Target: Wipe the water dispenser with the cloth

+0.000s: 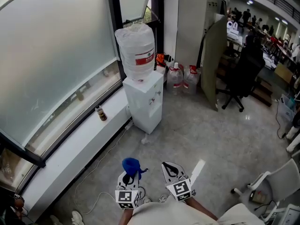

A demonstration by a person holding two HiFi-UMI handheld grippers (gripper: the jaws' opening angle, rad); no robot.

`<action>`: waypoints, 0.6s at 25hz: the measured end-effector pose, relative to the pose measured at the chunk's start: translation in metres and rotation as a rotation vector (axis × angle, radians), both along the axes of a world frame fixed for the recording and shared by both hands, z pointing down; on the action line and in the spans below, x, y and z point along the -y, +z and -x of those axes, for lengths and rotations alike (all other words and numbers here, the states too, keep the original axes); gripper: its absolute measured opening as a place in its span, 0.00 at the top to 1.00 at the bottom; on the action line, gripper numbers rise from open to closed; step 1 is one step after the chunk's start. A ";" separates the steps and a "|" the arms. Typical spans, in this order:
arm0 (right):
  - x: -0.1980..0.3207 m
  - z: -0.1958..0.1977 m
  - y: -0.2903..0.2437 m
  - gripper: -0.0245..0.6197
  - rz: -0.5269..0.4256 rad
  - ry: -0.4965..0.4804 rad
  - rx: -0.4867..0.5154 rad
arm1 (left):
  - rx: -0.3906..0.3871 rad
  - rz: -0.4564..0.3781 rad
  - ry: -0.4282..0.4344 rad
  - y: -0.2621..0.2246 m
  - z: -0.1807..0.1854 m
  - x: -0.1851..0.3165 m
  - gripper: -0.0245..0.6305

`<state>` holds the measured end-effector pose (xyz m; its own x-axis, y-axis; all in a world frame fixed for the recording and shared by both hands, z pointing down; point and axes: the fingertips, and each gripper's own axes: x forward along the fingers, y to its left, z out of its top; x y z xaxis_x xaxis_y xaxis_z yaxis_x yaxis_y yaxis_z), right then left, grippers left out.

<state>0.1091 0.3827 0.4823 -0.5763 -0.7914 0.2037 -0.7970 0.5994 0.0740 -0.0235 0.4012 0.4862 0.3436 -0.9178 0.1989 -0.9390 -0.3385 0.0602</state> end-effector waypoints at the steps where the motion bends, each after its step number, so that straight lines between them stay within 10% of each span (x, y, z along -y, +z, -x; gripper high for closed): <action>1: -0.001 -0.003 0.000 0.94 -0.003 0.003 -0.002 | 0.002 0.000 0.000 0.000 -0.002 0.000 0.87; 15: -0.006 -0.045 0.019 0.94 0.024 -0.004 0.002 | 0.024 0.005 -0.047 0.011 -0.022 0.002 0.87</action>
<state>0.1537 0.3884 0.5012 -0.5799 -0.7840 0.2216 -0.7946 0.6043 0.0585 -0.0011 0.3996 0.4974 0.2955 -0.9318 0.2107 -0.9550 -0.2940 0.0389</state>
